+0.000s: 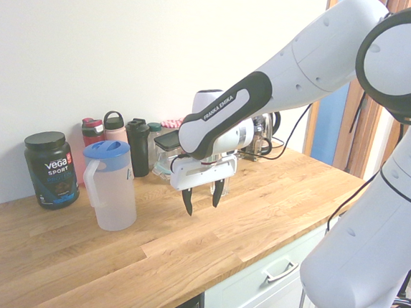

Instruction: Pour me some water

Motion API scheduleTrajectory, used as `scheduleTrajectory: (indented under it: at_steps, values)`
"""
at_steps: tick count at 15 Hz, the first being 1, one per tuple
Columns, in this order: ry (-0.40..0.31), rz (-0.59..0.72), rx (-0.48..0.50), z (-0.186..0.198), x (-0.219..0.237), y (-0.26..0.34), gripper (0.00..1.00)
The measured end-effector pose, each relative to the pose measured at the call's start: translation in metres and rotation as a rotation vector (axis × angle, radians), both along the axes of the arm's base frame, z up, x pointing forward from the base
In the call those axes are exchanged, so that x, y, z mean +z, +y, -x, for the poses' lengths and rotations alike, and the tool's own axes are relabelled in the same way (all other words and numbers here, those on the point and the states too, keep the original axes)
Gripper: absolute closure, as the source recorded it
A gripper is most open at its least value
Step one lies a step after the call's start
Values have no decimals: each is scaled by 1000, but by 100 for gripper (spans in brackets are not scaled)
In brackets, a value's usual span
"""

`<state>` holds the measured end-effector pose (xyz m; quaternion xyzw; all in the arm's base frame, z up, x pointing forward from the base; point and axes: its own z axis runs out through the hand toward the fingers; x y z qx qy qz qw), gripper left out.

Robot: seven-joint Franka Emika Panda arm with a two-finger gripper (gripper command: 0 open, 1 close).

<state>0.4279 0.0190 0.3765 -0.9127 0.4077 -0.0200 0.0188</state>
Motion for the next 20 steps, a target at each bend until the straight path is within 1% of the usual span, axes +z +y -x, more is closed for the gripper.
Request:
scheduleTrajectory:
  at_steps: [3,5,7,8,10,12,14,16,18,20]
  values:
    - [-10,4,5,1,5,-1,0]
    - [-60,17,16,4,26,6,0]
    - [-114,44,7,17,63,34,0]
    - [-140,70,-27,27,82,56,0]
    - [-184,114,-107,42,104,107,0]
    - [-220,131,-190,42,117,149,0]
    - [-248,139,-248,31,129,178,0]
    - [-280,144,-268,21,141,212,0]
    - [-327,153,-282,13,151,244,0]
    - [-364,165,-304,-1,160,265,0]
